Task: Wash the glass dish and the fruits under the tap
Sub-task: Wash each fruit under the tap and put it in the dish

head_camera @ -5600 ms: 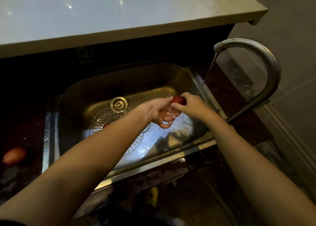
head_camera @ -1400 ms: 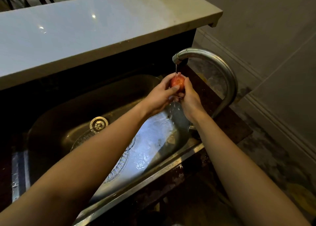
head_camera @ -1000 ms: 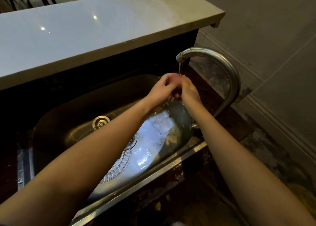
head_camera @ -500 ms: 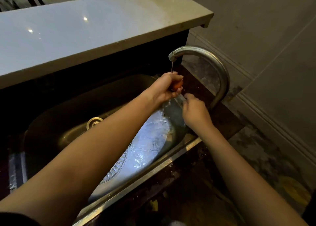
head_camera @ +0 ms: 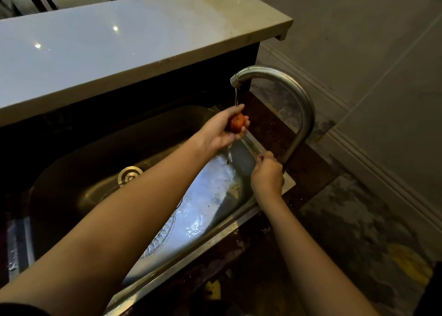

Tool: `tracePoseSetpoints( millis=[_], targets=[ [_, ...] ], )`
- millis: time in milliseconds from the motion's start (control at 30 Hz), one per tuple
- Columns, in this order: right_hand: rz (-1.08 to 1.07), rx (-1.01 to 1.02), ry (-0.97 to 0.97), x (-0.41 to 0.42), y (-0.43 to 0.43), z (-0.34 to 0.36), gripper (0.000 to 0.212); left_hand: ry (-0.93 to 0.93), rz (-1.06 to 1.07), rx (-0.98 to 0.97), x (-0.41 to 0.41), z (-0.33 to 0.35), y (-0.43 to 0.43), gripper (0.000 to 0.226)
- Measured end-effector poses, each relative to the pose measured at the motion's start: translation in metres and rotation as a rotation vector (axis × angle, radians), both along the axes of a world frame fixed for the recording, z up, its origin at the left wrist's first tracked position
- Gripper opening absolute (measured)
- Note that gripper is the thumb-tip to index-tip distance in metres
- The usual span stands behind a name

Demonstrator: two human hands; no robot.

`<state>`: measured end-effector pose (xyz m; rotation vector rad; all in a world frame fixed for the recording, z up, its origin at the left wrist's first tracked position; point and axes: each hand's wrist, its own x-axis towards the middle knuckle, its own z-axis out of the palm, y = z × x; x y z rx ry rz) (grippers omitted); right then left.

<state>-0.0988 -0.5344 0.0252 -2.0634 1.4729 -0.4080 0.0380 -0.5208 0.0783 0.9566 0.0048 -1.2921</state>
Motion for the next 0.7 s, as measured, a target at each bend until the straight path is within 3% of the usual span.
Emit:
tracePoseSetpoints(
  millis=[233,400,567,700],
  targets=[
    [-0.01,-0.042,-0.012,0.001,-0.001,-0.01,0.017,-0.185,-0.103,0.051,-0.004,-0.002,-0.004,0.039],
    [0.021,-0.061,-0.041,-0.001,0.001,-0.011,0.017,-0.13,-0.028,-0.003,-0.003,0.0,-0.01,0.004],
    [0.06,-0.08,-0.051,-0.005,-0.001,-0.01,0.017,-0.261,-0.089,0.036,0.0,-0.004,-0.011,0.013],
    [0.052,-0.077,-0.076,-0.005,-0.001,-0.01,0.016,-0.223,-0.085,0.064,-0.001,-0.002,-0.011,0.027]
  ],
)
